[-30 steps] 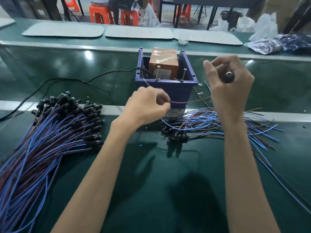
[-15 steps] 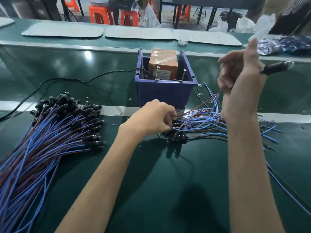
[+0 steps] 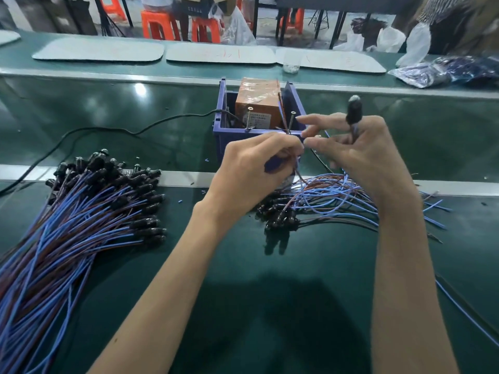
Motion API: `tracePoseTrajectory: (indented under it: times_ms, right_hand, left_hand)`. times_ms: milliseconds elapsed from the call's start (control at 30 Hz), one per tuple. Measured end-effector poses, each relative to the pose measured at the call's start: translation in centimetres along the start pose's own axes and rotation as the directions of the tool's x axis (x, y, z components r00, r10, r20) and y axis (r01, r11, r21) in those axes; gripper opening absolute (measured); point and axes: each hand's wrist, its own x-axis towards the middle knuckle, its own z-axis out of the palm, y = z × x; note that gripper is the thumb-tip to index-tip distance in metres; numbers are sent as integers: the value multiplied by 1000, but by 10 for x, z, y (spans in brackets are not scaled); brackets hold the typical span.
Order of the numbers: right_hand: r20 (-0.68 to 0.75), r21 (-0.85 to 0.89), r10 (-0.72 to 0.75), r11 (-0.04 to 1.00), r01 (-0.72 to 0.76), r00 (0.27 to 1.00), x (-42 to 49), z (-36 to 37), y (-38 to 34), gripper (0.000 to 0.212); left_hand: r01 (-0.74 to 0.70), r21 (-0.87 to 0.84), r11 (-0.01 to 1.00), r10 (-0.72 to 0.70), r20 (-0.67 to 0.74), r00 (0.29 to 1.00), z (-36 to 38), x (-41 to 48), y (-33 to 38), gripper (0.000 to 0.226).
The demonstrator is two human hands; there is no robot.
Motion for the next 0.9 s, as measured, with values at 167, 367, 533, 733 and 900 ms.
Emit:
tracePoseTrajectory:
  times_ms: [167, 367, 533, 733, 900]
  right_hand:
    - [125, 1, -20, 1000, 20, 992, 0, 6, 3, 43]
    - [-138, -18, -43, 999, 41, 989, 5, 10, 12, 27]
    - [-315, 47, -96, 992, 117, 944, 9, 14, 12, 11]
    - [-445, 56, -139, 982, 182, 885, 12, 26, 7, 20]
    - [-459, 27, -131, 987, 161, 879, 14, 34, 8, 24]
  left_hand:
    - [26, -134, 991, -32, -44, 998, 9, -1, 10, 25]
    - [158, -270, 950, -176, -43, 983, 4, 3, 12, 29]
    - [273, 19, 962, -259, -255, 932, 1, 2, 5, 11]
    - [265, 210, 941, -210, -252, 945, 11, -2, 6, 42]
    - [273, 232, 934, -202, -289, 936, 9, -3, 1, 51]
